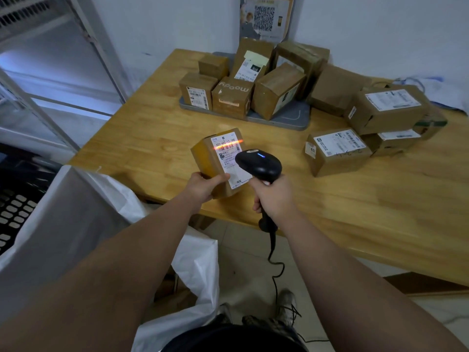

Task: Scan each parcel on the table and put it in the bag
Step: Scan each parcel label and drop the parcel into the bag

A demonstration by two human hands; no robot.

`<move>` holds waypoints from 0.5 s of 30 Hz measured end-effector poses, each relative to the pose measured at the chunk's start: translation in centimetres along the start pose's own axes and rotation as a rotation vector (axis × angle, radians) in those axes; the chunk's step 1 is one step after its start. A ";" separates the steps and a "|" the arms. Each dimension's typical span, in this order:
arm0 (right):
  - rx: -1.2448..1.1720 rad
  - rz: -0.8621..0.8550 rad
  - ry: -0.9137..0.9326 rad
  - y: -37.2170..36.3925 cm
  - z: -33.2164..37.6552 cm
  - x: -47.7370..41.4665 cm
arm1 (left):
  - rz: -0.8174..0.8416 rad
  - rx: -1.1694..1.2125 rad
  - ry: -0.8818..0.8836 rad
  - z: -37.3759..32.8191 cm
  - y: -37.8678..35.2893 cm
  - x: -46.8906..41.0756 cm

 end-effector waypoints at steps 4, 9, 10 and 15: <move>-0.001 -0.010 0.000 0.0 -0.1 -0.3 | -0.002 -0.002 -0.004 -0.1 -0.1 0.0; -0.027 0.060 0.024 -0.1 -0.5 -0.2 | -0.020 -0.009 -0.009 0.0 0.4 -0.1; -0.034 0.087 0.044 -0.3 -0.5 -0.1 | -0.024 -0.003 -0.019 0.1 0.6 -0.1; -0.085 0.215 0.207 -1.6 -0.4 0.1 | -0.105 -0.032 -0.086 0.9 3.1 1.9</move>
Point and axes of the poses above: each hand's wrist, its own x-axis away from the middle knuckle, its own y-axis out of the back of the hand, z = x × y, the point moved 2 cm from there along -x, towards the middle knuckle, and after that the axes turned 7 degrees about -x, right-handed, at the moved point
